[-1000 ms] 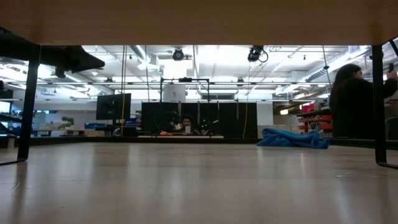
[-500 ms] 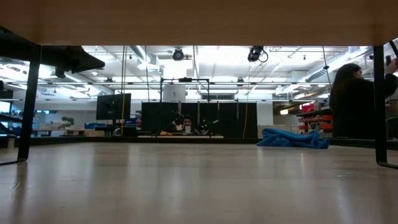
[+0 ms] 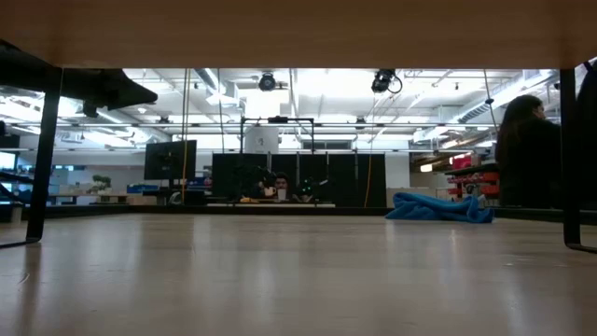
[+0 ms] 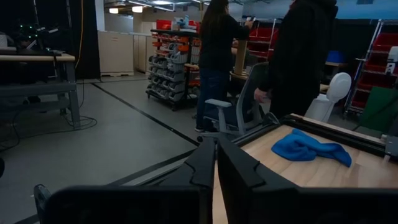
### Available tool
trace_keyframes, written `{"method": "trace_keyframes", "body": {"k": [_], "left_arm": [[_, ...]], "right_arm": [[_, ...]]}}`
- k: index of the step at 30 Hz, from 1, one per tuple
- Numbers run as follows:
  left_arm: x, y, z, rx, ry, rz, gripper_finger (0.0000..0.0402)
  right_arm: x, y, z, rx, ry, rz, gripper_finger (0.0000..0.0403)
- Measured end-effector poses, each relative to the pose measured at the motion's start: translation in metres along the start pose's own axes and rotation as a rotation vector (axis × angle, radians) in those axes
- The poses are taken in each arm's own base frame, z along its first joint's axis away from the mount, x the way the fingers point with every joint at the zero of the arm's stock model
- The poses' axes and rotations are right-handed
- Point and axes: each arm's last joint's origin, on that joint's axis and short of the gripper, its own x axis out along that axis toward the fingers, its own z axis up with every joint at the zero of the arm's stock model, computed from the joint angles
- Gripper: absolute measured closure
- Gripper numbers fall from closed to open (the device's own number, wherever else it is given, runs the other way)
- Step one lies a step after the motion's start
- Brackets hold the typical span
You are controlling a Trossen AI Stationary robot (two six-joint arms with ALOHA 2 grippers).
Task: Stack small to large cups/mugs on shelf
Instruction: Put the yellow mug on the shelf
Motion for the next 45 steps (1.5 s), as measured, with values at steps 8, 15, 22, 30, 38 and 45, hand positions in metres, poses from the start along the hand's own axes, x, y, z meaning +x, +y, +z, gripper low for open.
{"method": "trace_keyframes", "body": {"k": [8, 15, 22, 30, 38, 45], "left_arm": [[0.000, 0.000, 0.000, 0.000, 0.001, 0.000, 0.0376], [0.000, 0.000, 0.000, 0.000, 0.001, 0.000, 0.0372], [0.000, 0.000, 0.000, 0.000, 0.001, 0.000, 0.0359], [0.000, 0.000, 0.000, 0.000, 0.002, 0.000, 0.0358], [0.000, 0.000, 0.000, 0.000, 0.005, 0.001, 0.0359], [0.000, 0.000, -0.001, -0.001, 0.010, 0.001, 0.0357]], "right_arm": [[0.000, 0.000, 0.003, -0.003, -0.026, -0.004, 0.0347], [0.000, 0.000, 0.003, -0.005, -0.034, -0.004, 0.0347], [0.000, 0.000, 0.003, -0.005, -0.034, -0.004, 0.0346], [-0.012, 0.002, 0.003, -0.013, -0.069, -0.012, 0.0346], [-0.051, 0.008, -0.003, -0.020, -0.143, -0.079, 0.0346], [-0.114, 0.005, -0.033, 0.163, -0.176, -0.269, 0.0369]]}}
